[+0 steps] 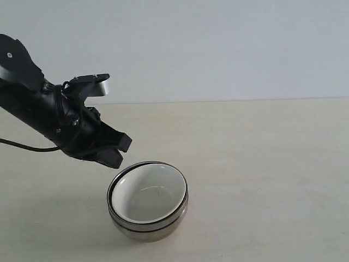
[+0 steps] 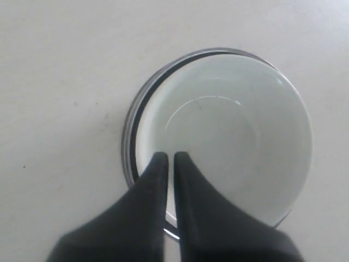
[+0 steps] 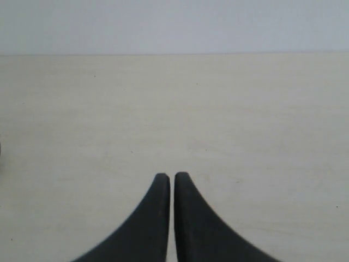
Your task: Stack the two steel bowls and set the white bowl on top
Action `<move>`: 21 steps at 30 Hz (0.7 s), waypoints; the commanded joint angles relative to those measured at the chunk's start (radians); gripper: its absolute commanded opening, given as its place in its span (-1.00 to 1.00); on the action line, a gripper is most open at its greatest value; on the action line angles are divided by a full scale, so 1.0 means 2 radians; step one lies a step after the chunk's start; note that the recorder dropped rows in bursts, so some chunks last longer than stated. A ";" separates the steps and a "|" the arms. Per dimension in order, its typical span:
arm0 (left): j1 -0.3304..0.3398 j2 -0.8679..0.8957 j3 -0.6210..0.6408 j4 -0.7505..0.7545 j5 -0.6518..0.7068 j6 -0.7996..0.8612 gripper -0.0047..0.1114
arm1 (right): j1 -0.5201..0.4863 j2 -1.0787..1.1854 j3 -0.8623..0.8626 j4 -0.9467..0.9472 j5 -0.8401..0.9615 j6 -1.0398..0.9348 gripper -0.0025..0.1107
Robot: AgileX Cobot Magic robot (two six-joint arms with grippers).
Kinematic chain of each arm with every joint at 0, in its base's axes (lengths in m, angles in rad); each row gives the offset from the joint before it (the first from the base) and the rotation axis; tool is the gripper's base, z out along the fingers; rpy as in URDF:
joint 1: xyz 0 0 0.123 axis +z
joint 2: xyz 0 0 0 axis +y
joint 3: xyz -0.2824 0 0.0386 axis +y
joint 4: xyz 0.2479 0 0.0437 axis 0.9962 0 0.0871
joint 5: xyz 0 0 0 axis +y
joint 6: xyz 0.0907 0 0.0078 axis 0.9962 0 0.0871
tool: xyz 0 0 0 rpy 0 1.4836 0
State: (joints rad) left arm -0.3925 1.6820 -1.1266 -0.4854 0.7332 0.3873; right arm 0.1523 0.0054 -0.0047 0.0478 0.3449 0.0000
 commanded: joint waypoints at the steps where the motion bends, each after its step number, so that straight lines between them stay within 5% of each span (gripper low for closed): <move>1: 0.000 -0.024 -0.003 -0.004 0.003 -0.008 -0.85 | -0.002 -0.003 0.002 -0.003 -0.002 0.000 -0.96; 21: 0.000 -0.427 0.232 -0.141 -0.196 -0.007 -0.85 | -0.002 -0.003 0.002 -0.003 -0.002 0.000 -0.96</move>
State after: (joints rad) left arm -0.3925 0.9206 -0.7300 -0.7352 0.3677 0.3801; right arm 0.1523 0.0054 -0.0047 0.0478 0.3449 0.0000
